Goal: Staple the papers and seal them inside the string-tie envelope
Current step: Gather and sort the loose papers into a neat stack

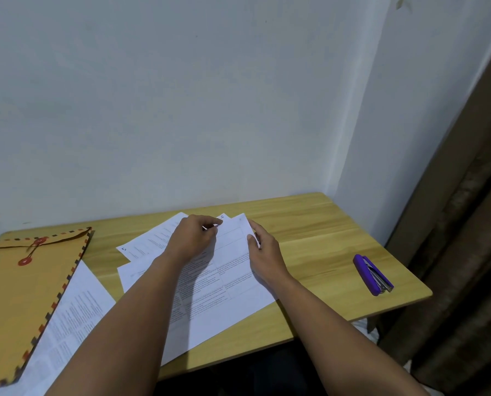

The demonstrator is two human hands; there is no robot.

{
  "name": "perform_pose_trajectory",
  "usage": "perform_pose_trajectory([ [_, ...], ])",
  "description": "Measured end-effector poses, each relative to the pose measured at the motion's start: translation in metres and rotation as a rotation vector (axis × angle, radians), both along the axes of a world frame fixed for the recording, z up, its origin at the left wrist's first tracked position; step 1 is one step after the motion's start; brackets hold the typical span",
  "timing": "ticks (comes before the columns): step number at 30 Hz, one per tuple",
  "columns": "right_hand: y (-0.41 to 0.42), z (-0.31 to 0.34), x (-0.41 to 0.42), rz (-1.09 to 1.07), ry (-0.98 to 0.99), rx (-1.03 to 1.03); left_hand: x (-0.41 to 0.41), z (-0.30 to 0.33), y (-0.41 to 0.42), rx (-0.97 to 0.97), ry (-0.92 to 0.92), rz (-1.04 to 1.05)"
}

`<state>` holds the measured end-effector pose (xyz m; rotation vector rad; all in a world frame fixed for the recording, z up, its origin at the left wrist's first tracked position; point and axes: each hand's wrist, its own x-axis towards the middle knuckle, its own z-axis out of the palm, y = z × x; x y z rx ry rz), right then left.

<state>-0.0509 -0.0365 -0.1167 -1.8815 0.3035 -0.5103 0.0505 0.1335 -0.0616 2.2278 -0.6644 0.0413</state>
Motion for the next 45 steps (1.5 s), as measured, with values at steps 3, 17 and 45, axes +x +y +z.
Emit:
perform_pose_trajectory([
  [3, 0.001, 0.000, 0.001, 0.008, 0.005, -0.023, 0.001, -0.001, 0.000, -0.010, 0.011, 0.005],
  [17, 0.000, -0.002, -0.003, 0.040, -0.036, -0.116, 0.002, -0.004, 0.002, 0.064, -0.078, -0.019],
  [45, -0.002, -0.011, 0.000, 0.048, -0.050, 0.087, -0.002, 0.005, 0.033, 0.212, -0.141, -0.004],
])
